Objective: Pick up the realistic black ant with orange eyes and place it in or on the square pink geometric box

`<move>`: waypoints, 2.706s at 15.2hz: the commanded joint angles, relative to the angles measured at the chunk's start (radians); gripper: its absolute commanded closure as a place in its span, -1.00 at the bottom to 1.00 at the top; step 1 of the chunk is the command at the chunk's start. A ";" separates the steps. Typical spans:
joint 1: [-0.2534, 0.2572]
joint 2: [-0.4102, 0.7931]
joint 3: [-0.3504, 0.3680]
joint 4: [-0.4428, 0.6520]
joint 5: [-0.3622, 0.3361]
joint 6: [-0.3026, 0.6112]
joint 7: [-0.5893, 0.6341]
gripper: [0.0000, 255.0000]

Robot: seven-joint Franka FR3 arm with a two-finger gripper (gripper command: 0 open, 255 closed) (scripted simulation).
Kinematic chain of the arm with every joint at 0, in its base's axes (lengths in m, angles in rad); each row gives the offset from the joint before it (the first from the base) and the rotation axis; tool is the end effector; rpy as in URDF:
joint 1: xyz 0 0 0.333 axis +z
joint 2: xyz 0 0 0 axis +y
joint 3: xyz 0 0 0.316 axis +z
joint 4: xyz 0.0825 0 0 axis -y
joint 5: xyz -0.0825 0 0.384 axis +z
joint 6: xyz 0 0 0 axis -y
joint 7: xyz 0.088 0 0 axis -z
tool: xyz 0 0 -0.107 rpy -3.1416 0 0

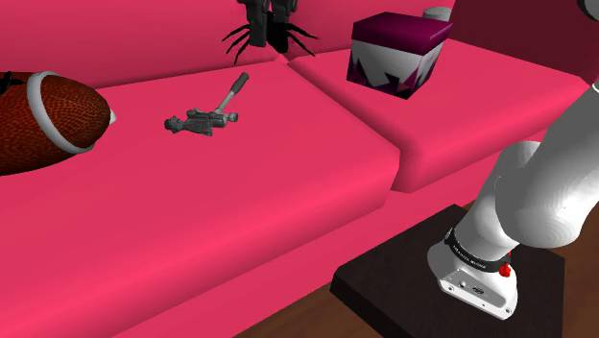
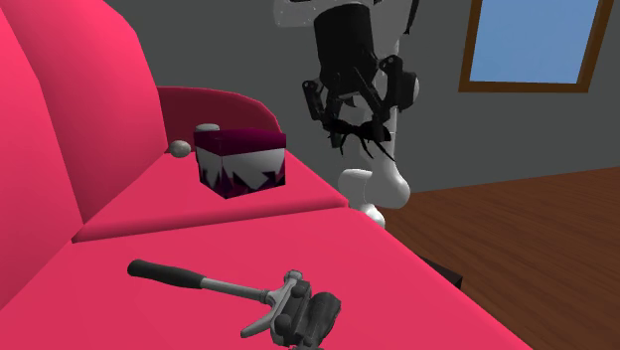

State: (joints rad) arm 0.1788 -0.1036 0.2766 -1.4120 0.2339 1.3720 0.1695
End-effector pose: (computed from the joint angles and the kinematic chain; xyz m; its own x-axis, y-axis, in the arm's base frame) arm 0.4267 0.2524 0.7343 0.9438 0.3291 0.0295 0.3279 -0.9223 -0.2044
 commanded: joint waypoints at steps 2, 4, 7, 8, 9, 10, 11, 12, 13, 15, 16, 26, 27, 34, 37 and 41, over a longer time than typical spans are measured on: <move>0.002 0.029 0.003 0.077 -0.006 -0.047 0.014 1.00; 0.004 0.052 0.006 0.133 -0.010 -0.081 0.025 1.00; 0.008 0.091 0.011 0.227 -0.019 -0.134 0.044 1.00; 0.010 0.101 0.012 0.250 -0.021 -0.146 0.049 1.00; -0.006 0.076 -0.004 0.220 -0.012 -0.147 0.019 1.00; -0.021 0.052 -0.020 0.192 -0.004 -0.148 -0.010 1.00; -0.036 0.030 -0.036 0.167 0.002 -0.150 -0.038 1.00; -0.049 0.010 -0.053 0.145 0.007 -0.153 -0.067 1.00; -0.061 -0.008 -0.070 0.124 0.011 -0.157 -0.095 1.00; -0.085 -0.040 -0.104 0.089 0.015 -0.166 -0.151 1.00; -0.096 -0.054 -0.121 0.074 0.015 -0.170 -0.178 1.00; -0.194 -0.120 -0.293 0.006 -0.015 -0.228 -0.451 1.00; -0.203 -0.120 -0.310 0.007 -0.020 -0.234 -0.479 1.00; -0.270 -0.084 -0.432 0.052 -0.055 -0.279 -0.674 1.00; -0.300 -0.049 -0.486 0.093 -0.065 -0.300 -0.760 1.00; -0.345 0.019 -0.558 0.171 -0.069 -0.332 -0.878 1.00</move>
State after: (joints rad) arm -0.1567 -0.0963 -0.2666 -1.2488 0.1668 1.0411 -0.6800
